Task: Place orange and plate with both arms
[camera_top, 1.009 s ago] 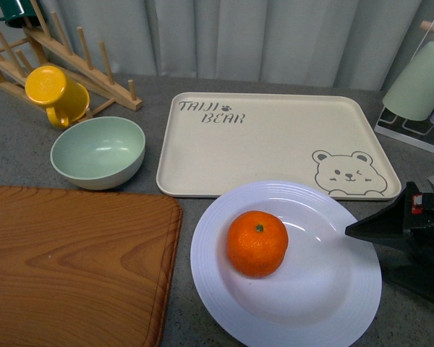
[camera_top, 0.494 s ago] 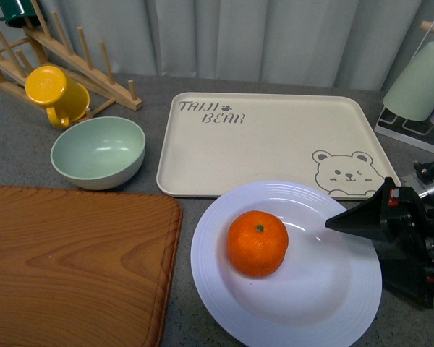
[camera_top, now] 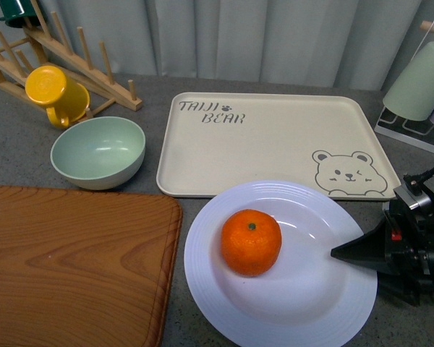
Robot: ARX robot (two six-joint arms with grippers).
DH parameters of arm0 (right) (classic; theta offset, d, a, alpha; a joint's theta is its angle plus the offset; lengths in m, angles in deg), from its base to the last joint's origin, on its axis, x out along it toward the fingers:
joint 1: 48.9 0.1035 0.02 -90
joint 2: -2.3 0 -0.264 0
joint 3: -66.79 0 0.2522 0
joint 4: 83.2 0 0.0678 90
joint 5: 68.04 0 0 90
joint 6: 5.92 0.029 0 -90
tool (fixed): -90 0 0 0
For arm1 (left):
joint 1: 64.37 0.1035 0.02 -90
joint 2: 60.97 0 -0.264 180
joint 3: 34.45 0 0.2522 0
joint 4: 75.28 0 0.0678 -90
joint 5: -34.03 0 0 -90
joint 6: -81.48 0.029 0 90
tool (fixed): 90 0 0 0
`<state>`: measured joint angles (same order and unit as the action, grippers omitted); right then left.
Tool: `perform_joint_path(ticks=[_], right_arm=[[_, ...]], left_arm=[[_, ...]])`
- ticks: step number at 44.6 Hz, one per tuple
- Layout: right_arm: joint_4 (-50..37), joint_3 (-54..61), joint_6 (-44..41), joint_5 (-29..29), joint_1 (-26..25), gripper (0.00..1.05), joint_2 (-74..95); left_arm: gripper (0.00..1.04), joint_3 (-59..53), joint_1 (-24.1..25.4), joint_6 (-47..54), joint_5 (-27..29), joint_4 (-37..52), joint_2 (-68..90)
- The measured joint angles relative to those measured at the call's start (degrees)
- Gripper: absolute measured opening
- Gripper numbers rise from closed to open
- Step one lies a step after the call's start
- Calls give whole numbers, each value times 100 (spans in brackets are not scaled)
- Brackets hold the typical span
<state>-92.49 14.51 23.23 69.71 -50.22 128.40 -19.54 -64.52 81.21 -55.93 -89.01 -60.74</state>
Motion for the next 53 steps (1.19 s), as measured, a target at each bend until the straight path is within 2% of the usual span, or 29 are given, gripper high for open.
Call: perform_joint_path(ticks=[5, 7, 19, 24, 35, 44, 53], right_arm=[[15, -11, -63, 284, -2, 6, 46], [11, -42, -76, 306, -2, 3, 44], [-323, 81, -4, 444, 2, 3, -28], [-590, 238, 179, 435, -4, 3, -214], [-1272, 284, 887, 813, -72, 3, -761], [-1526, -549, 1392, 743, -179, 3, -295], [-1379, -1722, 1784, 509, -136, 3, 553]], left_arm=[[98, 0, 0, 0, 0, 0, 0], [98, 0, 0, 0, -2, 0, 0], [98, 0, 0, 0, -2, 0, 0], [98, 0, 0, 0, 0, 0, 0], [98, 0, 0, 0, 0, 0, 0], [98, 0, 0, 0, -2, 0, 0], [98, 0, 0, 0, -2, 0, 0]])
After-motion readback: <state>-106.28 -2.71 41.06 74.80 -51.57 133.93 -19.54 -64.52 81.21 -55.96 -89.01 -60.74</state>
